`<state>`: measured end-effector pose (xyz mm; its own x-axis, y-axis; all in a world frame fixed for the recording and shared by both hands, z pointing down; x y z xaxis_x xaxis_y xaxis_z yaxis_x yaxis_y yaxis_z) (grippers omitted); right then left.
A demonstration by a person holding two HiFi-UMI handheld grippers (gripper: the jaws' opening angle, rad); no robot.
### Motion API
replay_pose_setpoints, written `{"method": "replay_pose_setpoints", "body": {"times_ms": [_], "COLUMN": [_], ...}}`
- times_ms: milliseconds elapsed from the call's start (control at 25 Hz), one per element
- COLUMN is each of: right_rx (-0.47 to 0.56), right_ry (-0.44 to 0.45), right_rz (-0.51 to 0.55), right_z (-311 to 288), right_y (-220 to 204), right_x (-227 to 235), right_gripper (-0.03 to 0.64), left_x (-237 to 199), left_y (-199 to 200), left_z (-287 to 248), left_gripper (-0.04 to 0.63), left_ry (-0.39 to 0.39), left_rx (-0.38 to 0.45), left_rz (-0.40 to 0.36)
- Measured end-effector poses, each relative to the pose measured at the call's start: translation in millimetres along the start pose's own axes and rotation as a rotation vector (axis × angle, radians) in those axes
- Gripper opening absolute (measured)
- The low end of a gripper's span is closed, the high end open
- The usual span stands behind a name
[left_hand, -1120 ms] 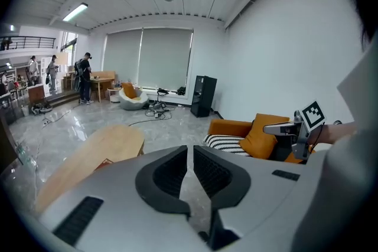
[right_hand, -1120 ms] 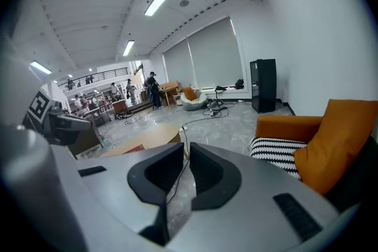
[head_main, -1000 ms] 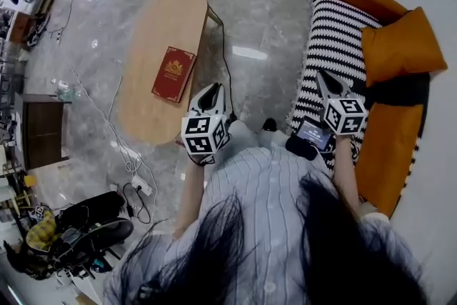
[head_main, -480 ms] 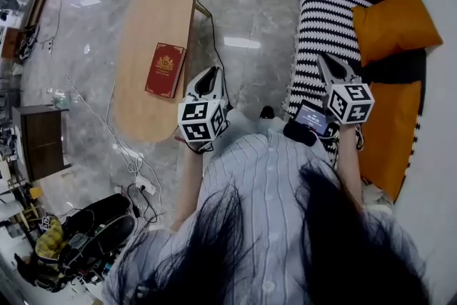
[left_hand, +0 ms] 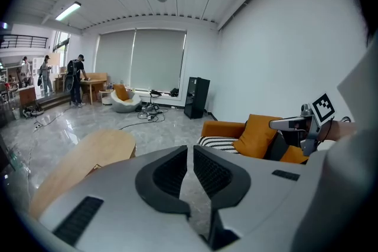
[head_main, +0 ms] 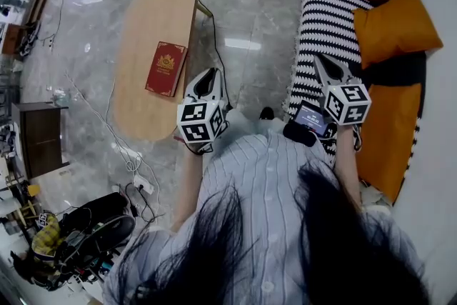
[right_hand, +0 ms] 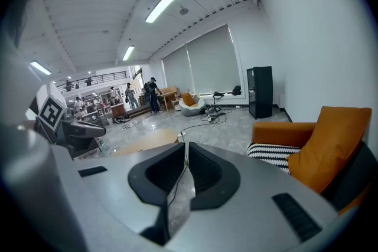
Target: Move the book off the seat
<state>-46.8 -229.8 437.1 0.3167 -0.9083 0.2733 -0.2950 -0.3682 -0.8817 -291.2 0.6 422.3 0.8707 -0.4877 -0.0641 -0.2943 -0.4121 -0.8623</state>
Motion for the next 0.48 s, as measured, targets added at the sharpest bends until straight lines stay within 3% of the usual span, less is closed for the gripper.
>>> {"method": "replay_pose_setpoints", "body": {"times_ms": [480], "right_rx": [-0.009], "right_ry": [0.018], "right_rz": [0.012], "right_z": [-2.8], "right_y": [-0.9], "right_x": [-11.7], "right_gripper": [0.035], "left_x": [-9.1], "left_y": [-3.7], "left_z": [7.5], "left_gripper": [0.044], "left_ry": [0.018], "left_rx": [-0.003], "left_rz": [0.019]}}
Point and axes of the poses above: the fingertips, and each gripper's own axes: z backward along the fingers, x to its right, y out of its top, the point moved 7 cm from there along z, backward along the fingers, and after that the axes turned 9 degrees about y, right-handed, at the moved point
